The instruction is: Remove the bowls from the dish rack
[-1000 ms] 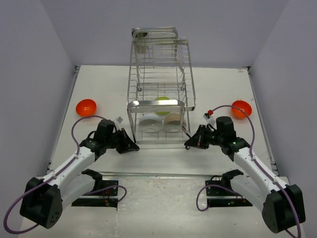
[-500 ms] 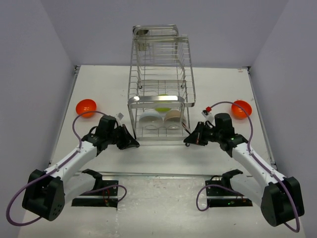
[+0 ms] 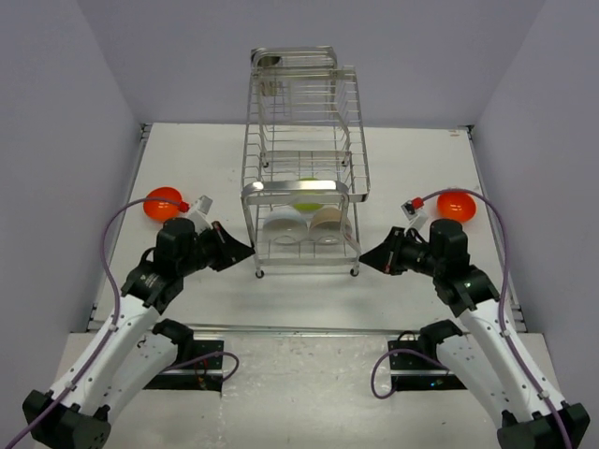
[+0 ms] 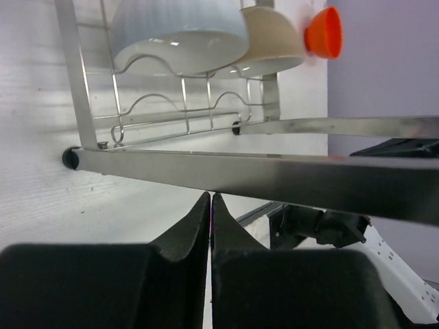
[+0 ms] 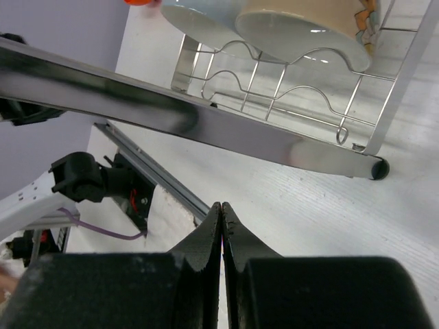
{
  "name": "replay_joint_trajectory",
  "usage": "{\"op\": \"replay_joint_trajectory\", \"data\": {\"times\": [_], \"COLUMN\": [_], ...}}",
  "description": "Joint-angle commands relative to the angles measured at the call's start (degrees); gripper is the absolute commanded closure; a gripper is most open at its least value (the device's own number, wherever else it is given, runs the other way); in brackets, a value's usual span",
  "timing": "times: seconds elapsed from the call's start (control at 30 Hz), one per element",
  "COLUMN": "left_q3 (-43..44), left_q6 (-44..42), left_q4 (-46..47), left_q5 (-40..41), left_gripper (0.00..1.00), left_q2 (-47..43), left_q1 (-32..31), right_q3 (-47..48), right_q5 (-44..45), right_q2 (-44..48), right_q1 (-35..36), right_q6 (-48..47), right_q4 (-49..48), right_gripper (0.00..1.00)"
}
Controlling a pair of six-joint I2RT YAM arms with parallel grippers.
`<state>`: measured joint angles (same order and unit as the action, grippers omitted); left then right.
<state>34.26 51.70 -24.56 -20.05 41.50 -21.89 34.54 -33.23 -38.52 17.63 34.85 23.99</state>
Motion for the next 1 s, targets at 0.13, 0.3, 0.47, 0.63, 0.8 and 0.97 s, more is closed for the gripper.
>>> {"op": "replay_joint_trajectory", "data": {"times": [0.13, 0.3, 0.47, 0.63, 0.8, 0.97], "left_q3": [6.9, 9.2, 8.5, 7.4, 7.3, 6.8], "left_q6": [-5.9, -8.8, -8.7, -9.1, -10.0, -10.2], "left_q4": [-9.7, -13.1, -12.4, -12.0, -11.9, -11.8], "left_q5": [12.5, 18.4, 17.7, 18.2, 18.6, 18.2], "left_gripper": [1.0, 1.0, 1.0, 1.0, 1.0, 1.0], "left_q2": [-5.1, -5.1, -4.2, -4.4, -4.1, -3.9], "left_q1": [-1.6, -1.6, -1.6, -1.6, -1.6, -1.6], "right_q3": [2.5, 5.4, 12.7, 19.7, 17.4, 14.9], "right_q5": [4.2, 10.4, 27.3, 43.9, 52.6, 62.6], "right_q2": [-1.1, -1.5, -3.3, -6.6, -8.1, -12.9], "right_q1": [0.1, 5.3, 22.6, 40.1, 50.4, 60.1], "right_q6": [-4.9, -6.6, -4.9, 0.2, 5.7, 11.7], "right_q4": [3.3, 6.1, 10.3, 13.8, 12.8, 12.0], "right_gripper": [1.0, 0.93, 0.9, 0.9, 0.91, 0.92]}}
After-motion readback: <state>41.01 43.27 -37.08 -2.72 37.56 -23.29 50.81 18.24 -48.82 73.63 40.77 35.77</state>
